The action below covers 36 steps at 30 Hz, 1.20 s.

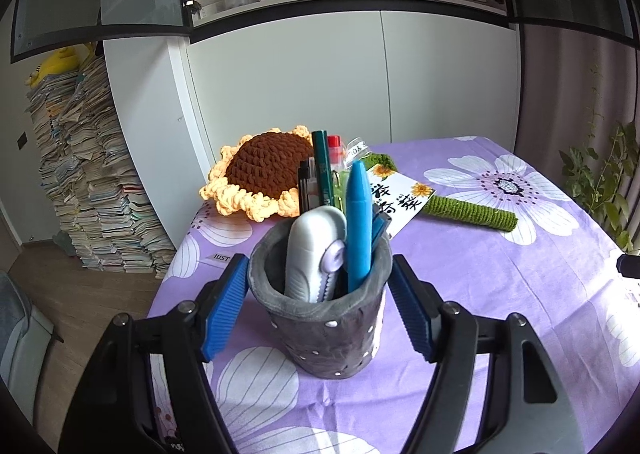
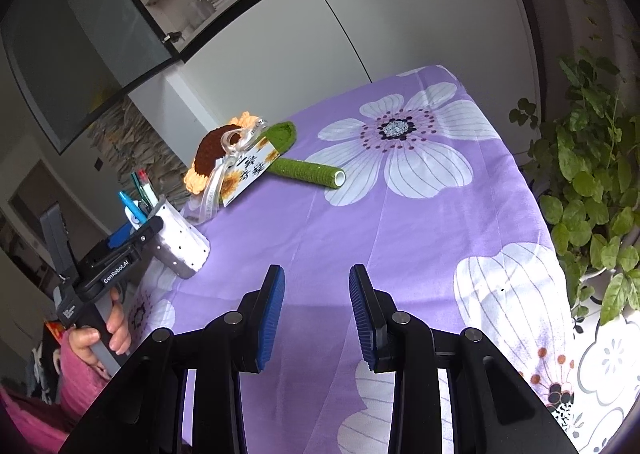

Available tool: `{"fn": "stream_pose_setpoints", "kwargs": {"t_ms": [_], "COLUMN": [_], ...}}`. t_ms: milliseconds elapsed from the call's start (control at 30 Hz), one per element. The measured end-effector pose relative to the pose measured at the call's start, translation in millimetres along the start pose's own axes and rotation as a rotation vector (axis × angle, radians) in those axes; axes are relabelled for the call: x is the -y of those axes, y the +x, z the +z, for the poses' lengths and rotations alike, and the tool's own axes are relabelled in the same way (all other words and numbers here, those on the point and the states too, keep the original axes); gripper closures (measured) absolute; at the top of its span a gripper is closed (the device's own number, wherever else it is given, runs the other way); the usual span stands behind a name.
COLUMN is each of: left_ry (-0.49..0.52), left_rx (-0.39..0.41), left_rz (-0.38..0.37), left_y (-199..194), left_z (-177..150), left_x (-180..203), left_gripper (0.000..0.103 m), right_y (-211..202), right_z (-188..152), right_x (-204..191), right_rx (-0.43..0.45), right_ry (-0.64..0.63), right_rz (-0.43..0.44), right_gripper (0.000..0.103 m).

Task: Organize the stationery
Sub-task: 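Lower the grey cup onto the table with the left tool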

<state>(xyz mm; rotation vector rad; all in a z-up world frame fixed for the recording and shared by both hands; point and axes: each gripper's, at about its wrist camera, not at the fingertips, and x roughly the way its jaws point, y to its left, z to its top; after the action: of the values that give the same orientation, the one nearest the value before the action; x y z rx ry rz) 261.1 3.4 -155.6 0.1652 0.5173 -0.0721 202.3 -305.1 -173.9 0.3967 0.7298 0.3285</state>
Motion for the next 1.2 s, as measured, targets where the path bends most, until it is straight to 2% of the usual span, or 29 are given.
{"fn": "stream_pose_setpoints", "kwargs": {"t_ms": [233, 567, 700, 767, 867, 1033, 1200], "left_ry": [-0.002, -0.043, -0.096, -0.092, -0.033, 0.002, 0.027], "left_rx": [-0.011, -0.016, -0.030, -0.022, 0.006, 0.031, 0.037], "left_rz": [-0.007, -0.063, -0.136, -0.150, -0.137, -0.183, -0.182], "left_y": [4.2, 4.5, 3.9, 2.6, 0.3, 0.5, 8.5], "left_z": [2.6, 5.5, 11.0, 15.3, 22.4, 36.8, 49.9], "left_x": [1.3, -4.7, -6.2, 0.5, 20.1, 50.9, 81.7], "left_gripper": [0.033, 0.035, 0.035, 0.035, 0.035, 0.035, 0.035], "right_y": [1.6, 3.7, 2.1, 0.3, -2.8, -6.7, -9.3], "right_z": [-1.4, -2.2, -1.3, -0.8, -0.2, 0.3, -0.3], "right_x": [7.7, 12.4, 17.3, 19.4, 21.0, 22.1, 18.2], "right_rx": [0.004, 0.007, 0.013, 0.016, 0.024, 0.030, 0.041], "right_ry": [0.023, 0.034, 0.043, 0.046, 0.048, 0.046, 0.014], "right_rz": [0.008, 0.015, 0.010, 0.006, 0.004, -0.003, -0.046], "right_gripper": [0.069, 0.069, 0.069, 0.069, 0.069, 0.069, 0.069]}}
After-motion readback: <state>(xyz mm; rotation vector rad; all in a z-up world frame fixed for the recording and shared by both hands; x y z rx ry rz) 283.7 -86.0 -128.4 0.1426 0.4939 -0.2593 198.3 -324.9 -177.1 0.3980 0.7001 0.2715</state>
